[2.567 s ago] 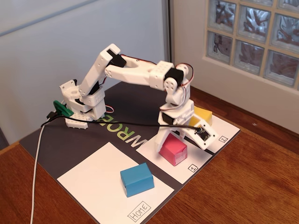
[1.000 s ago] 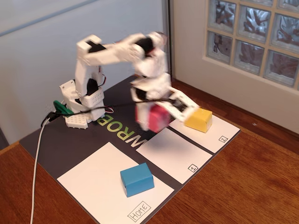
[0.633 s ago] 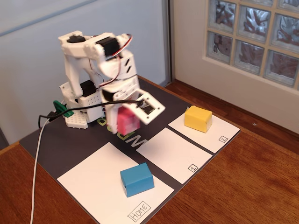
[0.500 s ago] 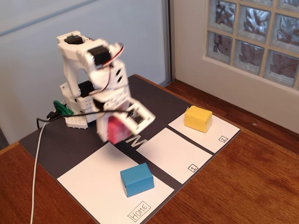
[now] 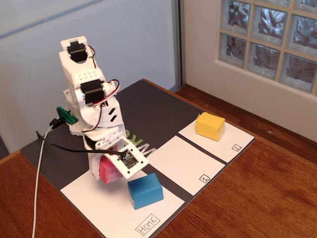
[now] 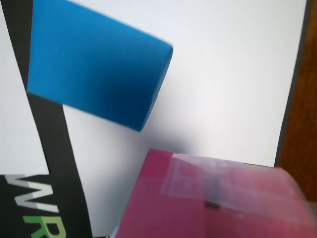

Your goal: Move box red to home

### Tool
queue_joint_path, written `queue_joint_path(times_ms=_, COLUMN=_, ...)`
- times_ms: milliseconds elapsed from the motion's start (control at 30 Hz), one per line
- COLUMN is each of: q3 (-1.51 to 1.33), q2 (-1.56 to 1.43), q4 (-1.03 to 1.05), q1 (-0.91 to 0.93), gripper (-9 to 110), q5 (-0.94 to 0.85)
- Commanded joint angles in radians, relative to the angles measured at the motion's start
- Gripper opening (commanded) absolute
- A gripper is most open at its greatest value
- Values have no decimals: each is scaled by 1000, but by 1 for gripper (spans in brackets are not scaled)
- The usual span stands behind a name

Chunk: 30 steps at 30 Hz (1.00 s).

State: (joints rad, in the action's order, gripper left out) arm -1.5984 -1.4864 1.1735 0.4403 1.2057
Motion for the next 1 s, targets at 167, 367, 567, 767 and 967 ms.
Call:
queue_joint_path(times_ms=167, q3=5, q2=123, q4=-84, q1=38, gripper=-1, q5=-6)
queue_joint_path(times_ms=367, q3=14, q2=192, q4=-138, q1=55, gripper=-1, q5=-8)
queue_joint_path(times_ms=567, q3=15, q2=244, q4=-189, q1=61, gripper=-1, q5=-12)
queue_joint_path(times_ms=767, q3=15, q2=264, q4=-204, q1=66, gripper=-1, q5=-12)
queue_joint_path(times_ms=967, q3=17, q2=256, q4=-206, q1=60, gripper=26, q5=-21)
